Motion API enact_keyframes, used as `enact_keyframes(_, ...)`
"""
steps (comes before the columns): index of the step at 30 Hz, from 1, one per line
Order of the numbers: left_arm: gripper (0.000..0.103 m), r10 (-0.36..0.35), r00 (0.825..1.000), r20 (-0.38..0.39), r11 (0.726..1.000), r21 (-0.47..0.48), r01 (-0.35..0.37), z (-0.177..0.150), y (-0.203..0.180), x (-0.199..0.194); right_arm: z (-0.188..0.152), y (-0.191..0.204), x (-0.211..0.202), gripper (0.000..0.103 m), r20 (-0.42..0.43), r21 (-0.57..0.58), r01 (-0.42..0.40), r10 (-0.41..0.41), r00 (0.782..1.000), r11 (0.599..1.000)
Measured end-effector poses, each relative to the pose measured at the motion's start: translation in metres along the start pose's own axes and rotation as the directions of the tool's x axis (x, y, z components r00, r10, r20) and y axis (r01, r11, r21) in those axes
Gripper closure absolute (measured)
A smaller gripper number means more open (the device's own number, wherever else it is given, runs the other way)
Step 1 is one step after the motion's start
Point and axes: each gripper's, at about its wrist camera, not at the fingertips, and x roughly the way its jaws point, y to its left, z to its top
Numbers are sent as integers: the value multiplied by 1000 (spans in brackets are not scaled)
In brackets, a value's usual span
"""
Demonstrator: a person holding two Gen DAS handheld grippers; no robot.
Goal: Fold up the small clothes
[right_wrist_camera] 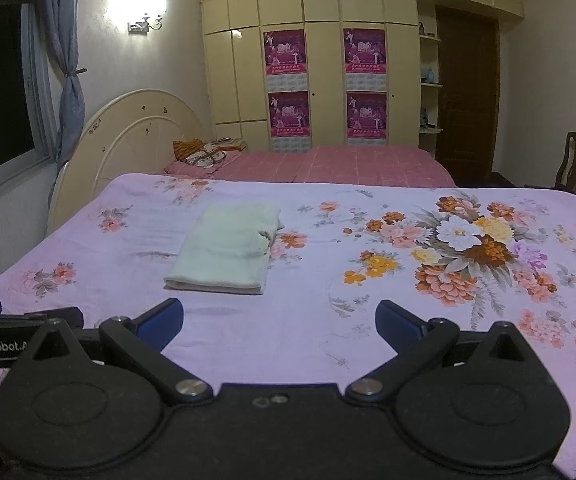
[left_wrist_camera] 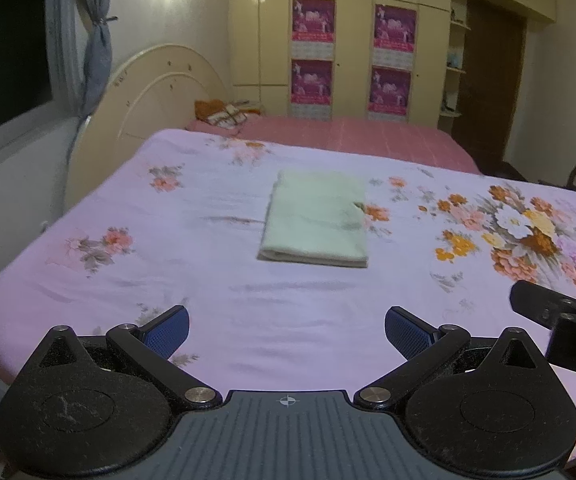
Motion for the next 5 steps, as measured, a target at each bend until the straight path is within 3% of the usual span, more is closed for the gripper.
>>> enact_keyframes(5,0,-66,998,9,996,-55,66,3,6,16,1,1,10,1,-18,-1,-4,4,1000,1000)
